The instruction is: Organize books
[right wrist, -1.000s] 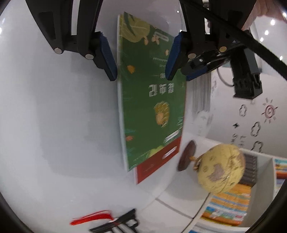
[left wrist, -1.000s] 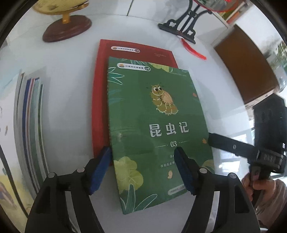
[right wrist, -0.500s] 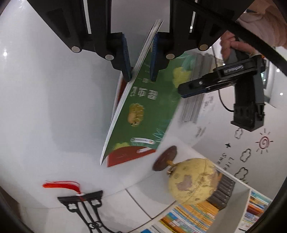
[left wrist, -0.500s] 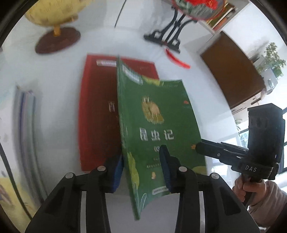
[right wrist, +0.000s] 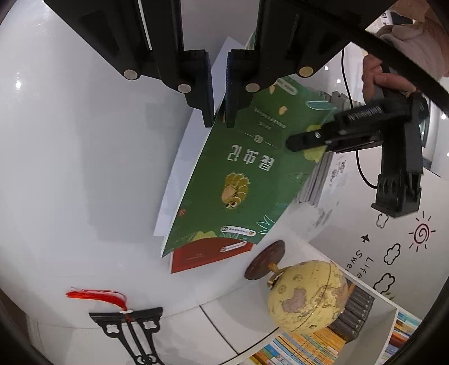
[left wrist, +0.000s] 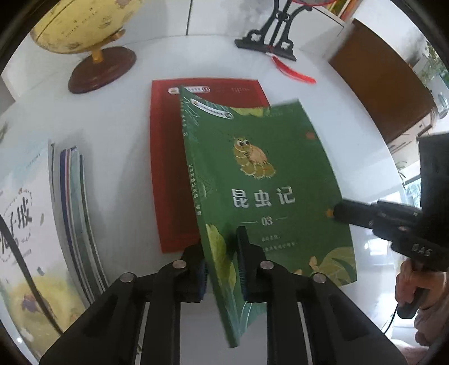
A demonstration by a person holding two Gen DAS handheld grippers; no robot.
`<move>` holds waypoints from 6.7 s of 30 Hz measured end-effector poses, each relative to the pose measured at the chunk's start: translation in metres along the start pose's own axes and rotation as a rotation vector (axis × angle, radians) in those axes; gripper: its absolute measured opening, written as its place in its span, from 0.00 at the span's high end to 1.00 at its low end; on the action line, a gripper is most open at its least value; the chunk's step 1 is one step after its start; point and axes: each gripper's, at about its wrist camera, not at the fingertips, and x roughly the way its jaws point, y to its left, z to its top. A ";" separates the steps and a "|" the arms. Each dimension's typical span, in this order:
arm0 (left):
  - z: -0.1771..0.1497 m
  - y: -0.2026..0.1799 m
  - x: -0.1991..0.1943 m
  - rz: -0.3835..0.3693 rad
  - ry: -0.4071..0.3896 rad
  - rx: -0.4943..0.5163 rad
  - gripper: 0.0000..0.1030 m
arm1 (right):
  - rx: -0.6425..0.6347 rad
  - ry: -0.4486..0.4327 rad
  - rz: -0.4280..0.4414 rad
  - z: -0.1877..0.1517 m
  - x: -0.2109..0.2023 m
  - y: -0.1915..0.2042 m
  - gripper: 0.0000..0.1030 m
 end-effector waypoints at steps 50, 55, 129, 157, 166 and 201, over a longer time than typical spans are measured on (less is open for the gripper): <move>-0.039 0.027 -0.004 0.045 0.016 -0.126 0.88 | 0.360 0.104 0.443 -0.039 0.047 -0.018 0.71; -0.041 0.031 -0.004 0.061 0.009 -0.148 0.88 | 0.292 0.101 0.469 -0.037 0.047 -0.002 0.72; -0.091 0.190 -0.120 0.235 -0.110 -0.358 0.68 | 0.020 0.150 0.121 0.041 0.111 0.180 0.49; 0.029 0.049 -0.011 -0.039 -0.071 -0.329 0.68 | 0.240 -0.047 -0.036 0.042 0.013 0.005 0.46; 0.037 0.058 0.027 0.062 -0.043 -0.313 0.68 | 0.207 -0.024 -0.023 0.047 0.040 -0.023 0.46; 0.031 0.038 0.039 -0.304 -0.050 -0.274 0.90 | 0.178 0.019 0.105 0.042 0.054 -0.014 0.91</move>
